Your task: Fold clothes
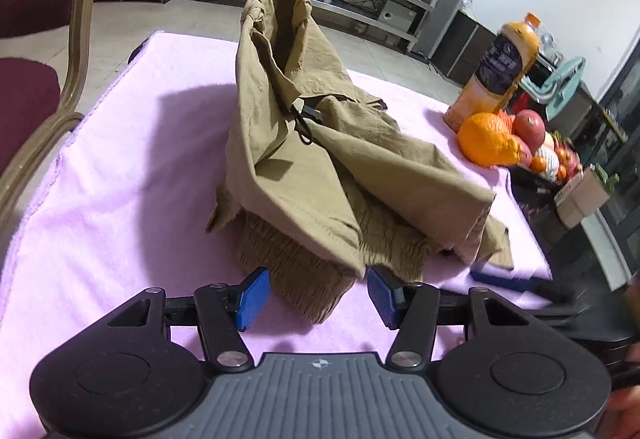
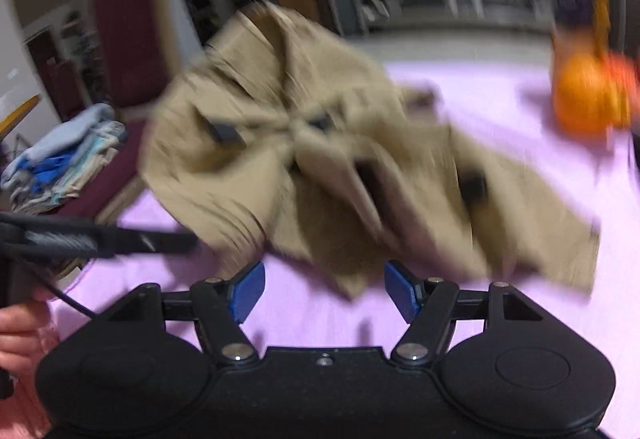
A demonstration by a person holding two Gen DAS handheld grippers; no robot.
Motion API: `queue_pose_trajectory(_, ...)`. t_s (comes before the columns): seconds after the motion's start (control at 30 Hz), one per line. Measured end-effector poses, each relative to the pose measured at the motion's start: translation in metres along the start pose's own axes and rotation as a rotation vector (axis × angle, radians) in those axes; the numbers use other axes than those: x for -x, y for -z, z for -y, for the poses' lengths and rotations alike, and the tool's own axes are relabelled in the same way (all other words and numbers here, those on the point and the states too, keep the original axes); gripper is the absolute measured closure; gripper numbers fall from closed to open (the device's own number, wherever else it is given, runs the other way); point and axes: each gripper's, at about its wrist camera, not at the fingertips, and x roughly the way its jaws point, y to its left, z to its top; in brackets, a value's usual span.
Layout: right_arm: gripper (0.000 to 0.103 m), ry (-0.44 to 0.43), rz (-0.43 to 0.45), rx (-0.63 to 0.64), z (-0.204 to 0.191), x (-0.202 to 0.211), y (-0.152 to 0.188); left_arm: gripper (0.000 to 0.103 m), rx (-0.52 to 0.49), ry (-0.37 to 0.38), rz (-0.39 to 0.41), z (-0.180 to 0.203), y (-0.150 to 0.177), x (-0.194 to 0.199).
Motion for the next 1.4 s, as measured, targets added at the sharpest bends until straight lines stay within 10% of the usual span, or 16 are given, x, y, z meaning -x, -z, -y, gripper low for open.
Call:
queue_pose_trajectory(0.17,0.040,-0.043,0.040,-0.320,0.057,-0.017,-0.002,0.051,0.051,-0.024,-0.005,0.006,-0.014,-0.017)
queue_pose_trajectory(0.37,0.041,0.039,0.158,-0.087,0.041,-0.009,-0.023,0.067,0.006,-0.121,0.006,0.016,-0.021,-0.041)
queue_pose_trajectory(0.57,0.046,0.159,0.067,0.186,0.016,-0.037,-0.019,0.084,-0.032,-0.176,0.008,0.009,-0.020,-0.056)
queue_pose_trajectory(0.7,0.099,0.084,0.055,-0.084,0.045,-0.031,-0.027,0.100,-0.025,-0.161,0.038,0.000,-0.028,-0.042)
queue_pose_trajectory(0.73,0.099,0.047,0.071,-0.184,0.055,-0.023,-0.030,0.100,-0.020,-0.156,0.052,-0.002,-0.031,-0.035)
queue_pose_trajectory(1.1,0.103,-0.297,0.350,-0.651,0.117,0.143,0.004,0.101,0.211,0.097,0.046,-0.054,-0.020,0.055)
queue_pose_trajectory(1.4,0.086,-0.095,0.103,-0.523,0.111,0.094,0.021,0.061,0.193,-0.043,-0.061,-0.058,0.034,0.032)
